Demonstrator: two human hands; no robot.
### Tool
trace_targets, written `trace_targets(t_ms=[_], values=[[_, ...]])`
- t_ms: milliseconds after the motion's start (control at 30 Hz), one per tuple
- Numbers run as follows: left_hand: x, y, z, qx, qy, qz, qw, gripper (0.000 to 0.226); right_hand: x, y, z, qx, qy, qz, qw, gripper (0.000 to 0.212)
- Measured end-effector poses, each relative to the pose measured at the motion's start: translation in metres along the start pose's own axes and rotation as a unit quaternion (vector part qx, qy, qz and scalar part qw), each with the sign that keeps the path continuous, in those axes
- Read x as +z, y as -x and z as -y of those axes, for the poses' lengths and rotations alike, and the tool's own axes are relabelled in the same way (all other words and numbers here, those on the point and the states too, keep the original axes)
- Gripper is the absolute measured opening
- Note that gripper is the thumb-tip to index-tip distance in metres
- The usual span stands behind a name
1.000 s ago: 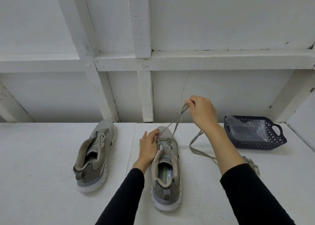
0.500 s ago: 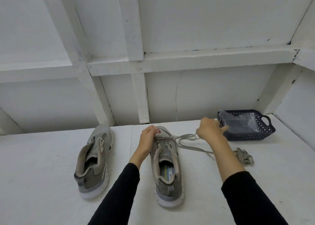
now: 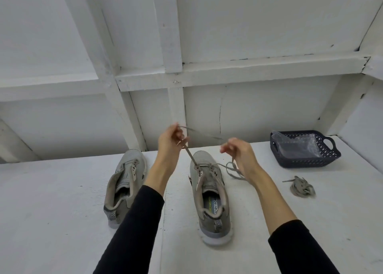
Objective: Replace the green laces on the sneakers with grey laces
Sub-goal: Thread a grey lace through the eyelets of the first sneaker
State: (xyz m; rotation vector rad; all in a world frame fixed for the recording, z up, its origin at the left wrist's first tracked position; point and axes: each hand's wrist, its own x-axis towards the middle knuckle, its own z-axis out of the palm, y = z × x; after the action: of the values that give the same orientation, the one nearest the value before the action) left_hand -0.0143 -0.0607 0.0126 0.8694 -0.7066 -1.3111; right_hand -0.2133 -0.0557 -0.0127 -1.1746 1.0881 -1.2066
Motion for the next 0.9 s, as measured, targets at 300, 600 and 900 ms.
trace_targets(t_ms=[300,600,900], values=[[-0.045,-0.002,0.001,-0.011,0.237,-0.082,0.968,0.026,-0.02,0.004,0.004,0.006,-0.039,-0.056,0.998,0.023],[-0.06,-0.003,0.032,0.031,-0.552,0.049,0.832,0.042,-0.025,-0.003,0.001,-0.071,0.103,-0.078,0.989,0.009],[-0.008,-0.004,0.062,0.07,-0.454,0.15,0.876,0.025,-0.009,-0.01,-0.005,-0.125,0.241,0.019,0.962,0.018]])
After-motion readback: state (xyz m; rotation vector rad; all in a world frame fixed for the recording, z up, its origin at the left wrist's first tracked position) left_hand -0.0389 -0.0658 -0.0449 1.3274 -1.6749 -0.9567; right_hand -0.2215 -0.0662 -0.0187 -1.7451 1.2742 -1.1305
